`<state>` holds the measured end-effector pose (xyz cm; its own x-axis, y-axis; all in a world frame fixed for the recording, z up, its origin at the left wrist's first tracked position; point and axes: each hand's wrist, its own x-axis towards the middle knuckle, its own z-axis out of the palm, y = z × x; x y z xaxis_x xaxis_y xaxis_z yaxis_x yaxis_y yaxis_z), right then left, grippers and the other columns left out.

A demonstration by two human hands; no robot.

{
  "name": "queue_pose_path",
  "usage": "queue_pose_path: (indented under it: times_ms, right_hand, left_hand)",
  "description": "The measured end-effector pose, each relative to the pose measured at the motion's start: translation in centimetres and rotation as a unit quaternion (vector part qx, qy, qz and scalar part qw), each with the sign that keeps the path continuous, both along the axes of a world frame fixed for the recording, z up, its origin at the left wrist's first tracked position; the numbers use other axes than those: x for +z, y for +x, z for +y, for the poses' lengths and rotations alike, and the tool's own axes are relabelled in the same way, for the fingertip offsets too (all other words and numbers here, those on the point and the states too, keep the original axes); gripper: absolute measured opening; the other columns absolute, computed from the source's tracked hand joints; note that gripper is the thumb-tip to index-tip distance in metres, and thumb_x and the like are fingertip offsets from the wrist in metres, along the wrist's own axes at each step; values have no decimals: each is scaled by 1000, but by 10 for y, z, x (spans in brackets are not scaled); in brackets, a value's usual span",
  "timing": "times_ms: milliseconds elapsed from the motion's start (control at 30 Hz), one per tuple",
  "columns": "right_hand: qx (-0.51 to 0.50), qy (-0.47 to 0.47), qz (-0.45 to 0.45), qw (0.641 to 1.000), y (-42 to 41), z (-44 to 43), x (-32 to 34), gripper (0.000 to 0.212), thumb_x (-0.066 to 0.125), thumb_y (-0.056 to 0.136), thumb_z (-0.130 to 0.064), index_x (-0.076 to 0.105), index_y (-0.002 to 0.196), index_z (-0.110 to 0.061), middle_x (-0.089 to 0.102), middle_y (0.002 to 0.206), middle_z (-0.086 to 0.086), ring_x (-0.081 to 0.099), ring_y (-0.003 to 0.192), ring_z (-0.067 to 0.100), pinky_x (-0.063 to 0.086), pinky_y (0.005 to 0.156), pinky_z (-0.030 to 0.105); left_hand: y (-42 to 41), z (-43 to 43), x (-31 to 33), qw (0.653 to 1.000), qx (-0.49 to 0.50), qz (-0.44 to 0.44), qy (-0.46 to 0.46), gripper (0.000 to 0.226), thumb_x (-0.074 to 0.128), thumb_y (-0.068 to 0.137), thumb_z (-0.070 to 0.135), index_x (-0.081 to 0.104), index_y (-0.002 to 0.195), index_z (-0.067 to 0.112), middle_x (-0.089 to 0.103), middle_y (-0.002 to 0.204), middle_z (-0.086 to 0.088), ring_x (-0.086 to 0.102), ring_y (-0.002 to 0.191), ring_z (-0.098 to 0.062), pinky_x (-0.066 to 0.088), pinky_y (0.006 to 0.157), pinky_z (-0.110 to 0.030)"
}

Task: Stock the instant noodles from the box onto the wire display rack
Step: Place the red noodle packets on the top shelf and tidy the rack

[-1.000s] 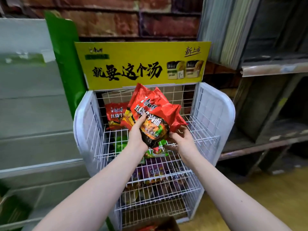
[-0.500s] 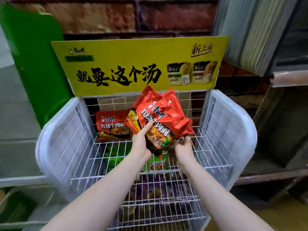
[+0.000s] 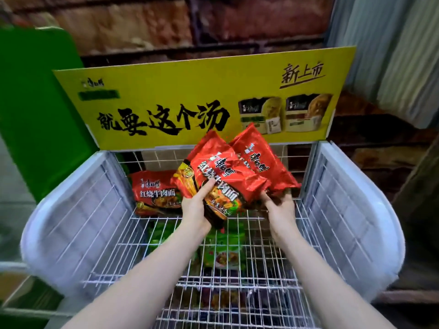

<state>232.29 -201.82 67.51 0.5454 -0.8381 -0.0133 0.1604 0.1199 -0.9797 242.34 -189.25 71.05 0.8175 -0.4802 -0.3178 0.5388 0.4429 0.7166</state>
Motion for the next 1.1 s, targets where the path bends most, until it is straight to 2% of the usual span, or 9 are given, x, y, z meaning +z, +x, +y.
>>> queue_pose_path:
  times_ms: [167,233,300,333,467,633,767,933,1100]
  right_hand:
    - [-14,-96,47,994,-6,-24,-5,43,61,88,-5,43,126,-16,59,111,6,62,73,15,53,48,20]
    - [-21,-118,76,990,-9,-31,-4,50,59,89,-5,39,134,-13,54,117,3,63,90,19,58,66,28]
    - [-32,-125,107,986,-14,-38,-5,52,57,91,-7,36,138,-15,51,125,1,54,116,23,48,97,42]
    - [-38,-120,116,985,-15,-42,-8,52,56,92,-9,36,139,-18,51,130,2,50,121,24,44,102,47]
    - [-67,-96,147,982,-17,-52,-16,45,54,93,-10,40,135,-17,53,133,8,50,123,27,39,105,48]
    - [-83,-80,186,976,-14,-59,-25,43,53,93,-10,41,134,-19,54,131,6,50,123,26,41,103,47]
    - [-86,-68,204,973,-3,-63,-29,43,52,94,-9,40,134,-17,53,132,6,50,122,26,41,97,41]
    - [-97,-6,200,975,11,-68,-36,50,57,92,-13,35,137,-14,52,135,12,53,120,30,43,101,48]
    - [-136,-5,178,975,14,-67,-37,58,57,92,-13,29,142,-12,41,141,14,46,126,29,39,96,34]
  left_hand:
    - [19,10,-2,999,6,38,-32,52,73,77,16,55,125,7,67,114,-17,66,102,-35,58,64,-43]
    - [24,11,-4,998,7,39,-44,55,73,75,18,55,127,8,67,116,-16,65,105,-34,58,65,-43]
    - [28,11,-6,998,8,41,-47,64,76,68,19,55,127,8,66,117,-16,65,105,-34,58,67,-43]
    - [29,10,-8,998,8,42,-47,68,78,64,19,55,128,8,66,117,-17,65,104,-35,57,68,-44]
    - [29,4,-20,999,20,41,-28,86,86,53,19,51,131,11,66,118,-16,66,102,-37,56,72,-50]
    - [27,-6,-33,999,16,37,-22,73,82,63,20,53,130,13,67,117,-14,66,102,-35,56,77,-53]
    - [32,-9,-38,999,20,32,-18,84,87,56,22,52,131,14,67,117,-14,66,103,-36,53,83,-56]
    - [39,-11,-43,999,10,33,-17,75,83,63,20,52,131,14,66,118,-14,66,104,-35,54,81,-54]
    - [39,-12,-44,999,7,34,-20,67,78,69,19,52,131,14,67,118,-13,66,103,-34,56,78,-50]
